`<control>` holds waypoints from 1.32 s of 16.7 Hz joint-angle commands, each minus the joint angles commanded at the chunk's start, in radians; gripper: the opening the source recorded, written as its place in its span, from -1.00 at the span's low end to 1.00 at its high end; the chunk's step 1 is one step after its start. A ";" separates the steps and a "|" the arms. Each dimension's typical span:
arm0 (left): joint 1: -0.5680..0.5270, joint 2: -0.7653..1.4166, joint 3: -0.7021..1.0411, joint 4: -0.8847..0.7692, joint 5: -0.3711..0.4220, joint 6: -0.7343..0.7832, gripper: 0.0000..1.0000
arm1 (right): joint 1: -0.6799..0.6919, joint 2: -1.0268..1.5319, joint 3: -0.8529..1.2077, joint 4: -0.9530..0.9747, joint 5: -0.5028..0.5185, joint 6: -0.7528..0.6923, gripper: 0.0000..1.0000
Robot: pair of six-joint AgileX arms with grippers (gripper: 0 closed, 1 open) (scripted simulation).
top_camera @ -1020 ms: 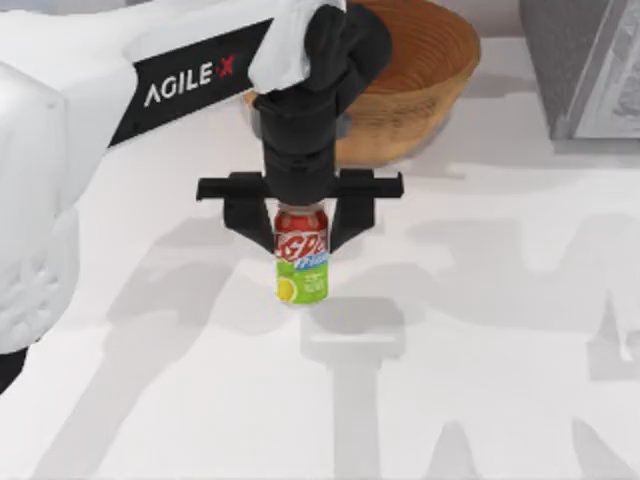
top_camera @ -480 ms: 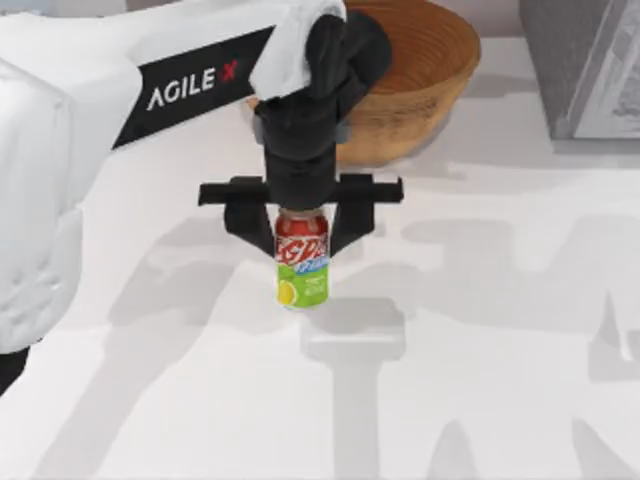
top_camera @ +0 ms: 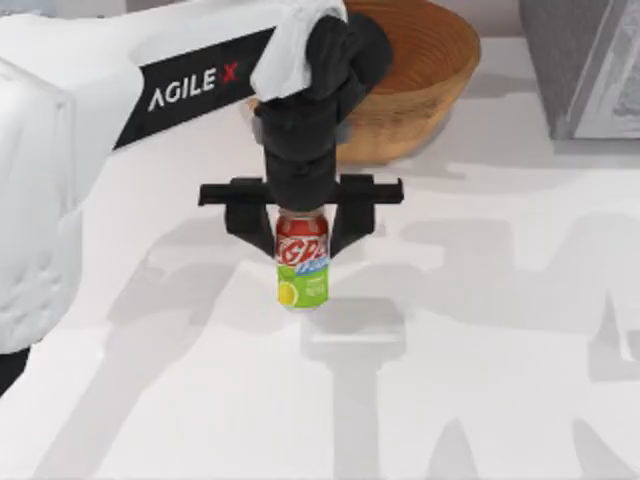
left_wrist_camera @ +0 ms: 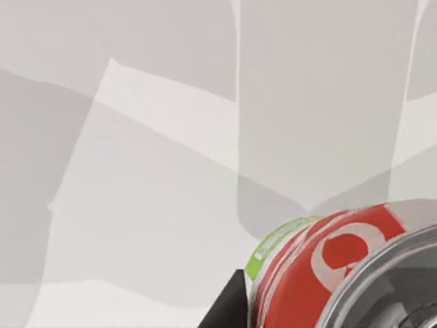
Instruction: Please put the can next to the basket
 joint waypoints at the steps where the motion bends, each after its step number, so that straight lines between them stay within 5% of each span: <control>1: 0.000 0.000 0.000 0.000 0.000 0.000 -0.10 | 0.000 0.000 0.000 0.000 0.000 0.000 1.00; 8: 0.000 0.000 0.000 0.000 0.000 0.000 0.96 | 0.000 0.000 0.000 0.000 0.000 0.000 1.00; 22: 0.000 -0.004 0.077 -0.084 0.001 0.000 1.00 | 0.000 0.000 0.000 0.000 0.000 0.000 1.00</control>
